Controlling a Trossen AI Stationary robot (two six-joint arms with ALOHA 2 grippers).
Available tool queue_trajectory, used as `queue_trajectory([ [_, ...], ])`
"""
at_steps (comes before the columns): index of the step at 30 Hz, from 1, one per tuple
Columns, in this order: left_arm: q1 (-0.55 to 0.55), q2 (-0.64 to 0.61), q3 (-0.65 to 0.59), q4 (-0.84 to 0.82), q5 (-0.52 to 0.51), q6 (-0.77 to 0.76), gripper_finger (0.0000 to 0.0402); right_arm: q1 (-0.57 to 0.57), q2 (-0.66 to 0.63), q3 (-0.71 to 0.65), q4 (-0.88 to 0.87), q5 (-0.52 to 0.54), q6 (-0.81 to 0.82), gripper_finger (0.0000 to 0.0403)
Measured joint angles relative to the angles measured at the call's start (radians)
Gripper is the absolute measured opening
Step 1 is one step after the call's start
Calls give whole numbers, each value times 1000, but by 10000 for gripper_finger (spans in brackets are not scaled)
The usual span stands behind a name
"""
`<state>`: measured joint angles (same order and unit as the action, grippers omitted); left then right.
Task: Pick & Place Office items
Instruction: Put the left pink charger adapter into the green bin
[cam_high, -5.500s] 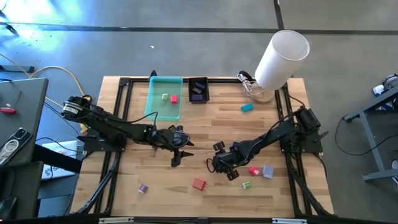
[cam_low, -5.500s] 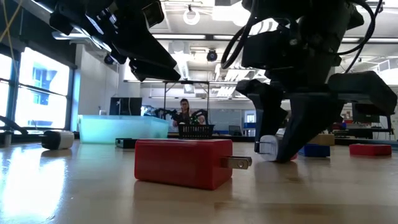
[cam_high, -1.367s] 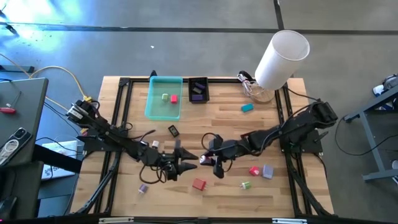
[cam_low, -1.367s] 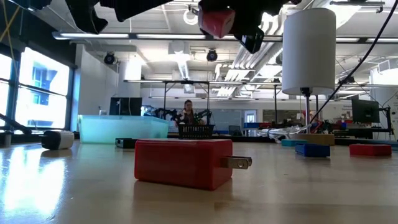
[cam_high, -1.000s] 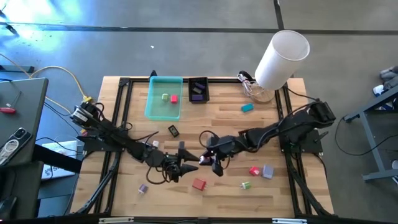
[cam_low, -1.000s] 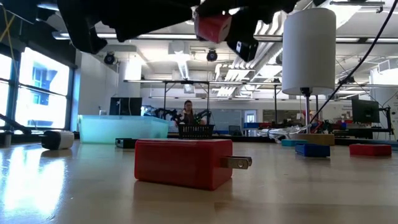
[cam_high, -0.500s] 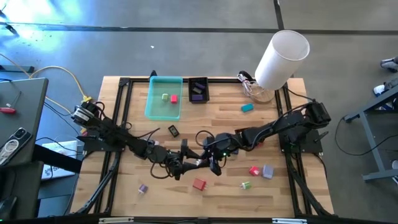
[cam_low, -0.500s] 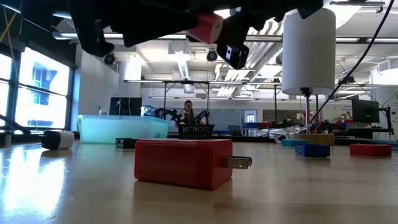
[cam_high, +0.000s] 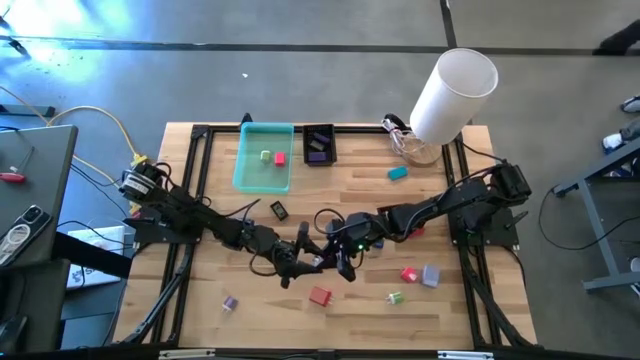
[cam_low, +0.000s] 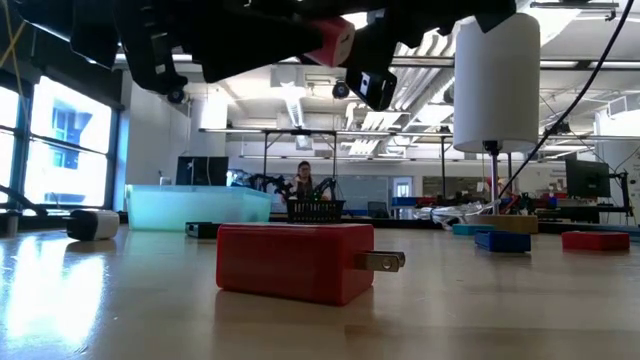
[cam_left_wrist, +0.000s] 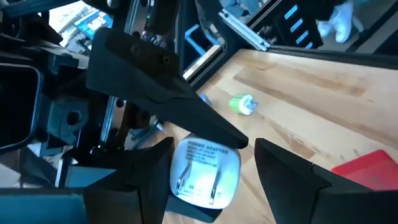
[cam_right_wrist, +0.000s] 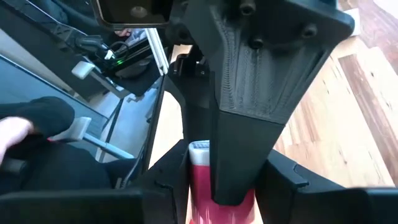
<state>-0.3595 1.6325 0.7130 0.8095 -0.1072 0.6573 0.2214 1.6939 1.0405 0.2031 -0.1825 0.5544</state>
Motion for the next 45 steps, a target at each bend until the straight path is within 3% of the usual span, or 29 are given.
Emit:
queue_trajectory([
  [8,10,17,12,2,4,0,202,-6,0,0,-4,-5,3,125],
  [16,26,61,36,19,45,-2,129,-7,0,-1,-27,-15,6,125],
  [21,24,61,36,18,42,-2,128,-7,0,-1,-33,-15,3,138],
  [33,10,62,35,-3,37,-184,127,-13,-4,2,-89,20,-11,242],
  [45,4,44,33,-51,12,-248,127,-12,-90,1,-333,115,-10,247],
])
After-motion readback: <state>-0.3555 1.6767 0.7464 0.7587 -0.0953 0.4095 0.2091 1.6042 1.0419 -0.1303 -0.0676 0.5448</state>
